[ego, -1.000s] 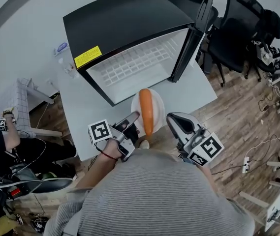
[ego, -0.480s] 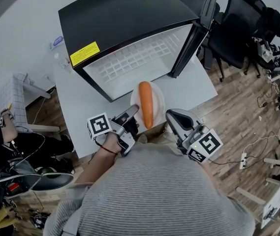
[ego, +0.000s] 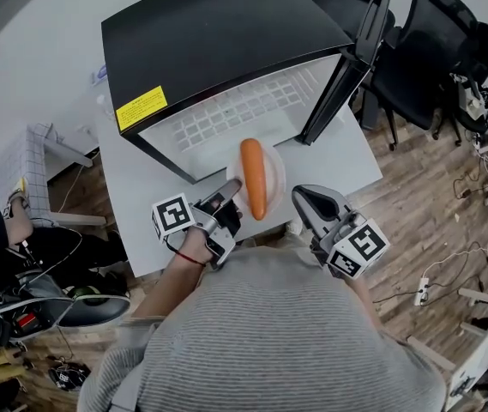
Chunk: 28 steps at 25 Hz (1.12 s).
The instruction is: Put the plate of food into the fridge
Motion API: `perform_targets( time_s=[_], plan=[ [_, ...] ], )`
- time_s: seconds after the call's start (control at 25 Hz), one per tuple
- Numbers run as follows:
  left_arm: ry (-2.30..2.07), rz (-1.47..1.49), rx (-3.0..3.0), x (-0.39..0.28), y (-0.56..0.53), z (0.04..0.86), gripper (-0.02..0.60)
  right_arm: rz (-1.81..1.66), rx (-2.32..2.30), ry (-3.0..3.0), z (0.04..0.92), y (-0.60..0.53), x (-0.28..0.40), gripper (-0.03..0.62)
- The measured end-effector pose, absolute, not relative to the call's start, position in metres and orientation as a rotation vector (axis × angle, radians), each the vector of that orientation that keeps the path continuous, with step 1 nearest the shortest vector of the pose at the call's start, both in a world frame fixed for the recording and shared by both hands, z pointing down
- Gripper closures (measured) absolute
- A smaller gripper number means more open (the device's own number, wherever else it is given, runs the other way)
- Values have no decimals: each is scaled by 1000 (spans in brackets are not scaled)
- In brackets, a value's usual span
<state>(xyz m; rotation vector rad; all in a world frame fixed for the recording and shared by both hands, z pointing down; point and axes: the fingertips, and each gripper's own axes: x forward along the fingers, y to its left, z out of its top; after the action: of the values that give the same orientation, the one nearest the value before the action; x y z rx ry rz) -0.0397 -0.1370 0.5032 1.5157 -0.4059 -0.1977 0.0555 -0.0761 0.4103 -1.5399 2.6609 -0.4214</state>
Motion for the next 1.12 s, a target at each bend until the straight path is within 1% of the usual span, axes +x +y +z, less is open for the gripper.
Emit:
perform_targets(
  time_s=[0.52,1.12],
  plan=[
    [-489,-231,1492,-38,-155,513,545,-456,-1456,2713,415,-97,60,579],
    [-695,-313,1503,-35,-208,519,545,-488,-1265,2830,413,-129,73,579]
  ],
)
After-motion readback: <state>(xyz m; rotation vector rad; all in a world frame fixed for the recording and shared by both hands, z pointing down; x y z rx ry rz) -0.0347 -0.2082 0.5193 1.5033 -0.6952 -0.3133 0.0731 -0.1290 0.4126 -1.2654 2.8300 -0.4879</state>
